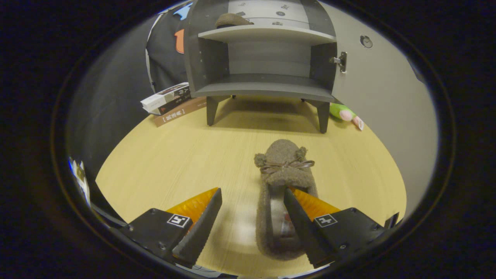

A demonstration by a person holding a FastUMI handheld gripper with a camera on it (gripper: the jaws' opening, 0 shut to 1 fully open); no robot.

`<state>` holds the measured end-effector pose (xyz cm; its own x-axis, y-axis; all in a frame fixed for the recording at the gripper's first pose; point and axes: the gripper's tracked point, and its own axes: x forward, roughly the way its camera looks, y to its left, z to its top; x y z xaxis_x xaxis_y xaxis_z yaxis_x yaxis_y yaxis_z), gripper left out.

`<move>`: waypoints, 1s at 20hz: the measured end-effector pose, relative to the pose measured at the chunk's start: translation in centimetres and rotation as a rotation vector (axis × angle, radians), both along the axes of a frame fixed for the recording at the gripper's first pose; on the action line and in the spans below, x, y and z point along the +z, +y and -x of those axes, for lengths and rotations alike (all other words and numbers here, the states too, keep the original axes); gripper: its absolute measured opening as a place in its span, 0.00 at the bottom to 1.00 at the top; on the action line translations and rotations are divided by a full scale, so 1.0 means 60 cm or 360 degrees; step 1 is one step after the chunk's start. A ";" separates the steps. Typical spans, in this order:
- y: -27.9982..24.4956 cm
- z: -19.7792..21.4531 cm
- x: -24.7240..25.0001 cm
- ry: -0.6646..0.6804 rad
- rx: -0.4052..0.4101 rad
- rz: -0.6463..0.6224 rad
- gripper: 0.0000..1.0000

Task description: Open the shoe cabinet door, grab the shoes and put them into the shoe cabinet, then close the shoe cabinet door.

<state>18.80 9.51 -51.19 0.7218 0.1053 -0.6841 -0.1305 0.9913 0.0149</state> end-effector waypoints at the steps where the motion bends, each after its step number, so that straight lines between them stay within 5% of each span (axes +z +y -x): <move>1: 0.003 -0.013 -0.010 0.0031 -0.0006 -0.0021 1.00; 5: 0.002 -0.056 -0.034 0.0073 -0.0038 -0.0017 0.98; 7: -0.007 -0.067 -0.041 0.0068 -0.0081 -0.0003 0.86; 12: -0.020 -0.075 -0.039 0.0054 -0.0050 0.0024 0.17; 14: -0.017 -0.069 -0.037 0.0078 -0.0023 0.0009 0.07; 20: -0.004 -0.033 0.065 -0.0073 0.0064 -0.0031 0.06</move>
